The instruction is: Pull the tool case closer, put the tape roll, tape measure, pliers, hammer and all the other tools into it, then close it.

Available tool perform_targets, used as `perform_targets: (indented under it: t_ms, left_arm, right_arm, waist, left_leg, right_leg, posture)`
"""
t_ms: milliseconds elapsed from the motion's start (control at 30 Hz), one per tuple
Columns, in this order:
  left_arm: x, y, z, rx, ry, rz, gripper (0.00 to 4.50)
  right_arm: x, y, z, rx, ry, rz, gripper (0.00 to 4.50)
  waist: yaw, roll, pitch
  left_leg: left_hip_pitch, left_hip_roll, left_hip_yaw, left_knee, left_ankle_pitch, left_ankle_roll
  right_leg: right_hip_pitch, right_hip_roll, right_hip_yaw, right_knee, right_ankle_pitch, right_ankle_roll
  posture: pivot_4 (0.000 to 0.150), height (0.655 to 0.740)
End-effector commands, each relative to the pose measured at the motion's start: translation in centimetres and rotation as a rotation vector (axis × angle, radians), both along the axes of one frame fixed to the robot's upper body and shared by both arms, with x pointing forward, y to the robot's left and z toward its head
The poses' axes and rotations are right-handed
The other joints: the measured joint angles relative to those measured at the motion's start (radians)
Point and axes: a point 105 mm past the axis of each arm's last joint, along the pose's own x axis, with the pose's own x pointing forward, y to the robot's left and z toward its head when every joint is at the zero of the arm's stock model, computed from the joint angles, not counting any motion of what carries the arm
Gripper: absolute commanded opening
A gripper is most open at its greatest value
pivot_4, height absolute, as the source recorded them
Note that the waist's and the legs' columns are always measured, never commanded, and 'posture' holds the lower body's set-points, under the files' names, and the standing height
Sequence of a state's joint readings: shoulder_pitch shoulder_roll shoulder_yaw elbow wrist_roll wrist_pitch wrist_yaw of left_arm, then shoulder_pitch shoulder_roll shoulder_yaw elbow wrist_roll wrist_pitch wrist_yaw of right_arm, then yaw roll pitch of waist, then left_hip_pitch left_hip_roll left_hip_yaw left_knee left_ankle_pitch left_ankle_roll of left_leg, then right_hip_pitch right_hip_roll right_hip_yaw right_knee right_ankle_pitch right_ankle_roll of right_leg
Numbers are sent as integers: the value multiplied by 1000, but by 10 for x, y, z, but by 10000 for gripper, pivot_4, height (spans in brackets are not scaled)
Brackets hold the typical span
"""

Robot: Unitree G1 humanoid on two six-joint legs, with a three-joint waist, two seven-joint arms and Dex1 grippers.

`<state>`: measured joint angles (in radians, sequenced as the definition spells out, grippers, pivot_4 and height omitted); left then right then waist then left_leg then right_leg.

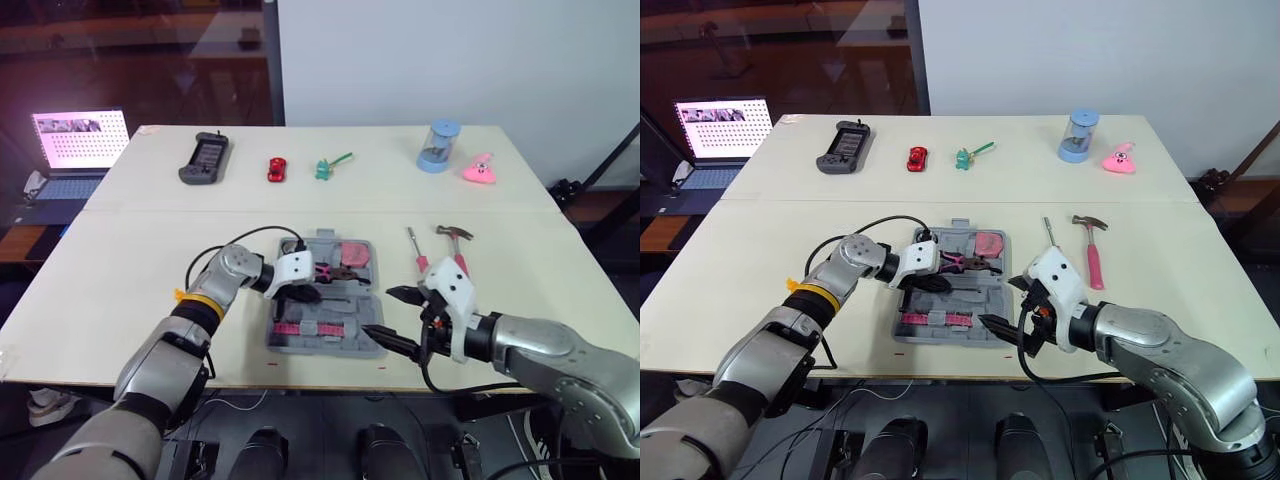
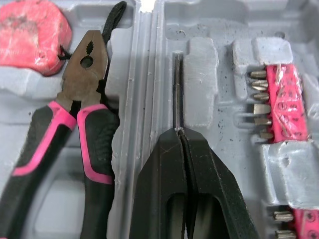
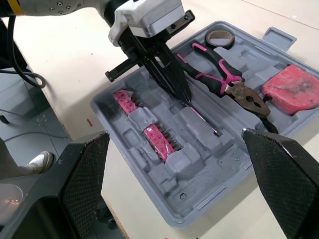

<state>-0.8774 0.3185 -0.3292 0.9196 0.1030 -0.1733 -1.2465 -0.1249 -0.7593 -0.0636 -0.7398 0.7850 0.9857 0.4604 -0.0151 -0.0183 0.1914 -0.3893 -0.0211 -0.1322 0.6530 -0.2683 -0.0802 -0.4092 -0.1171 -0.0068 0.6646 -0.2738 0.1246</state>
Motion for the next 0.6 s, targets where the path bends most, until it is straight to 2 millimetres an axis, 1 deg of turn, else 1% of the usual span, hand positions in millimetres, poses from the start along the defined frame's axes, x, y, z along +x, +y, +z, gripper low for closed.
perform_targets:
  t_ms: [33, 100, 167, 200, 267, 300, 333, 400, 433, 467, 500, 533, 600]
  left_arm:
    - [4, 2, 27, -99, -36, 0, 474]
    - [7, 17, 45, -143, -67, 36, 474]
    - [9, 34, 52, -163, -83, 81, 474]
    - [10, 44, 54, -166, -92, 113, 2813]
    - [11, 61, 58, -165, -107, 167, 8425]
    - [9, 71, 59, -167, -106, 188, 12948]
    - [7, 76, 59, -169, -104, 199, 18529]
    - [4, 103, 61, -218, -95, 290, 30718]
    - [1, 116, 60, -230, -95, 335, 35733]
    - [-2, 130, 57, -245, -92, 387, 39037]
    - [-4, 138, 56, -251, -90, 416, 44667]
    - [-10, 148, 53, -248, -92, 443, 44667]
    - [-19, 165, 49, -246, -93, 493, 44667]
  right_arm:
    - [0, -9, 8, 1, -41, -10, 45000]
    - [-1, -23, 2, -22, -37, -38, 45000]
    - [-2, -37, -1, -10, -29, -74, 45000]
    - [-3, -47, -3, -17, -29, -96, 45000]
    - [-4, -60, -6, -31, -35, -127, 45000]
    - [-3, -69, -7, -22, -46, -159, 45000]
    - [-3, -74, -7, -13, -55, -180, 45000]
    - [-5, -99, -13, 21, -61, -267, 45000]
    - [-8, -114, -20, 15, -58, -313, 45000]
    - [-13, -128, -26, 10, -57, -355, 45000]
    - [-16, -137, -30, 5, -59, -376, 45000]
    - [-21, -150, -34, -5, -66, -412, 45000]
    - [-30, -169, -36, 1, -85, -468, 45000]
  waist:
    - [0, 0, 0]
    - [0, 0, 0]
    - [-3, 0, 0]
    - [-6, 0, 0]
    - [-5, 1, 0]
    - [-5, 1, 0]
    - [-4, 1, 0]
    - [-2, 0, 0]
    - [-1, 0, 0]
    - [-1, 0, 0]
    - [-1, 0, 0]
    - [-1, 0, 0]
    - [-1, 1, 0]
  left_leg:
    - [0, 0, 0, 0, 0, 0]
    - [0, 0, 0, 0, 0, 0]
    - [0, 0, 0, 0, 0, 0]
    - [0, 0, 0, -1, 0, 0]
    - [1, 0, 0, -1, 0, 0]
    - [1, 0, 0, -1, 0, 0]
    - [1, 0, 0, -1, 0, 0]
    - [1, 0, 0, -1, 0, 0]
    - [1, 0, 0, -1, 0, 0]
    - [1, 0, 0, -1, 0, 0]
    - [0, 0, 0, -2, 0, 0]
    - [1, 0, 0, -2, 0, 0]
    - [1, 0, 0, -2, 0, 0]
  right_leg:
    - [0, 0, 0, 0, 0, 0]
    - [0, 0, 0, 0, 0, 0]
    - [-1, 0, 0, 0, 0, 0]
    - [-1, 0, 0, 0, 0, 0]
    - [0, 0, 0, 0, 0, 0]
    - [0, 0, 0, 0, 0, 0]
    - [0, 0, 0, 0, 0, 0]
    - [0, 0, 0, 0, 0, 0]
    - [0, 0, 0, 0, 0, 0]
    - [0, 0, 0, 0, 0, 0]
    - [0, 0, 0, 0, 0, 0]
    - [0, 0, 0, 0, 0, 0]
    - [0, 0, 0, 0, 0, 0]
  posture:
    - [1500, 6902]
    - [1500, 6902]
    - [1500, 6902]
    - [1500, 6902]
    - [1500, 6902]
    - [1500, 6902]
    - [1500, 6902]
    - [1500, 6902]
    - [1500, 6902]
    - [1500, 6902]
    - [1500, 6902]
    - [1500, 6902]
    - [1500, 6902]
